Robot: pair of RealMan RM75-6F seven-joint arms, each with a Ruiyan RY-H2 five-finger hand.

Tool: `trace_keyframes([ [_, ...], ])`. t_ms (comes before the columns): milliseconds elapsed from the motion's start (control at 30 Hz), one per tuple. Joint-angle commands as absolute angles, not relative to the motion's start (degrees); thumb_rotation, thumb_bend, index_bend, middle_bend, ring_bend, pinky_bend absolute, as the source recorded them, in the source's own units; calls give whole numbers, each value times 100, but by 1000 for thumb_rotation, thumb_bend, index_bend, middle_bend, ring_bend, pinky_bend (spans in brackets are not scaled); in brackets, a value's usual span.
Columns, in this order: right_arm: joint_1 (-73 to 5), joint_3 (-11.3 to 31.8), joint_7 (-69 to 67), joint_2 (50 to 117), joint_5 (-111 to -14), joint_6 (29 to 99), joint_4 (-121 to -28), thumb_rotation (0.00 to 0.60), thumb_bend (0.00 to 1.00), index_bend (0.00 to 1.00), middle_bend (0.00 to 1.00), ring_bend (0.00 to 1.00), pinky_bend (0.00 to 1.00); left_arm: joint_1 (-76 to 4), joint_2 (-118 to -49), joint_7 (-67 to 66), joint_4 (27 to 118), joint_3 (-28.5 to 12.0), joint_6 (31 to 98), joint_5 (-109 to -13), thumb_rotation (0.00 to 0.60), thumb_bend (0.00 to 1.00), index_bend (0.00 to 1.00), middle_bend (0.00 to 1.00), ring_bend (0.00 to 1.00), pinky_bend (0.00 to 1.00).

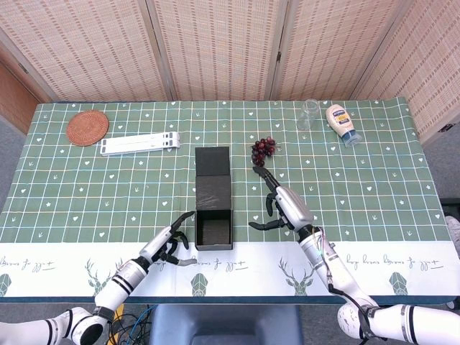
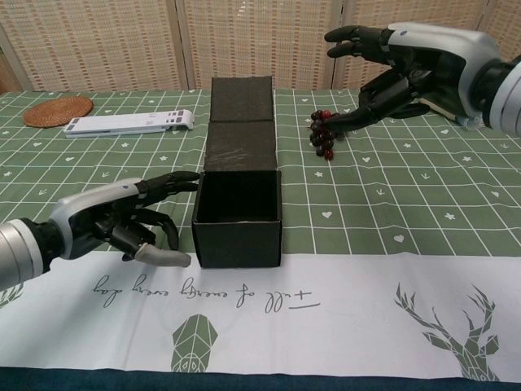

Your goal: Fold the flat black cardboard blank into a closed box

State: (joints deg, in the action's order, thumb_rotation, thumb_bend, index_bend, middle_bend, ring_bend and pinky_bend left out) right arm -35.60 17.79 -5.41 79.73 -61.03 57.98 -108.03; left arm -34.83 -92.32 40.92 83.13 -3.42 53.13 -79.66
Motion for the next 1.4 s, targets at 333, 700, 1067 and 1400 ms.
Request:
trace_keyframes([
  [333,-3503,1697,-807,7877,-6244,5739,-10754,600,12,0,21,714,1000,-3550,-9771,3965,7796,-723,5174,-7565,600,126,0,0,496,825],
  [700,-3517,1662,-865,7867,-6250,5714,-10727,600,12,0,32,714,1000,-3639,-9809,4637,7491,-775,5077,-7915,600,126,0,0,497,825],
  [1067,-3487,1642,-923,7830,-6209,5728,-10690,600,13,0,37,714,1000,-3813,-10023,5041,7154,-763,5010,-8146,600,126,0,0,508,825],
  [1400,-3495,1613,-934,7863,-6126,5688,-10564,600,13,0,49,714,1000,-3730,-10285,5053,6927,-809,5191,-8017,600,126,163,122,588,824],
])
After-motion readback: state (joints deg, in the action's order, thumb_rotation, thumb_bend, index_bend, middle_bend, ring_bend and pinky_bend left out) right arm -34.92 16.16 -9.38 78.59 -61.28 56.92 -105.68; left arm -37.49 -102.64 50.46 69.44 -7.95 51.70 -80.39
